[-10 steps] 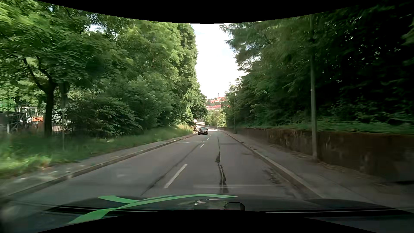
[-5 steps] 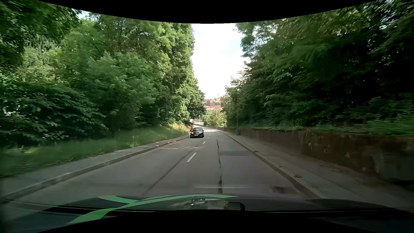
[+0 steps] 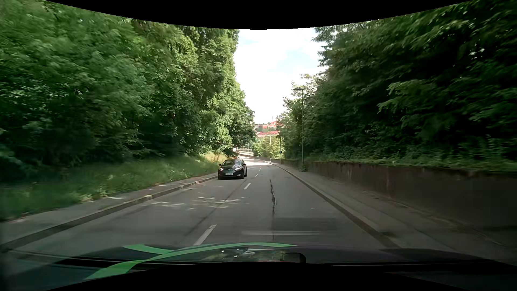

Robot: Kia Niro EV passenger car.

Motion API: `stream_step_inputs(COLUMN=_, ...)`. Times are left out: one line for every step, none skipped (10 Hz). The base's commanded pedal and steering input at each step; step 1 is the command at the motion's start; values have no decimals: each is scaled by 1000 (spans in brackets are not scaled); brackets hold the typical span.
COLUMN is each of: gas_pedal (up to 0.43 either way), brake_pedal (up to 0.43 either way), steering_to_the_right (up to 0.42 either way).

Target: Follow the waypoints while adhering to traffic rules and regulations

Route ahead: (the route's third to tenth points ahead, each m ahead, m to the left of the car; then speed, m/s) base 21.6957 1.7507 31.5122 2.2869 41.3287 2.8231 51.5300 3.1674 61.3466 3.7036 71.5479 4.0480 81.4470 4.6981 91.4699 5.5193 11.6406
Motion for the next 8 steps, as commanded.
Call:
stream_step_inputs(gas_pedal=87, brake_pedal=0, steering_to_the_right=-3)
stream_step_inputs(gas_pedal=87, brake_pedal=0, steering_to_the_right=-3)
stream_step_inputs(gas_pedal=87, brake_pedal=0, steering_to_the_right=-3)
stream_step_inputs(gas_pedal=87, brake_pedal=0, steering_to_the_right=-3)
stream_step_inputs(gas_pedal=98, brake_pedal=0, steering_to_the_right=-3)
stream_step_inputs(gas_pedal=98, brake_pedal=0, steering_to_the_right=-3)
stream_step_inputs(gas_pedal=98, brake_pedal=0, steering_to_the_right=-3)
stream_step_inputs(gas_pedal=98, brake_pedal=0, steering_to_the_right=-3)
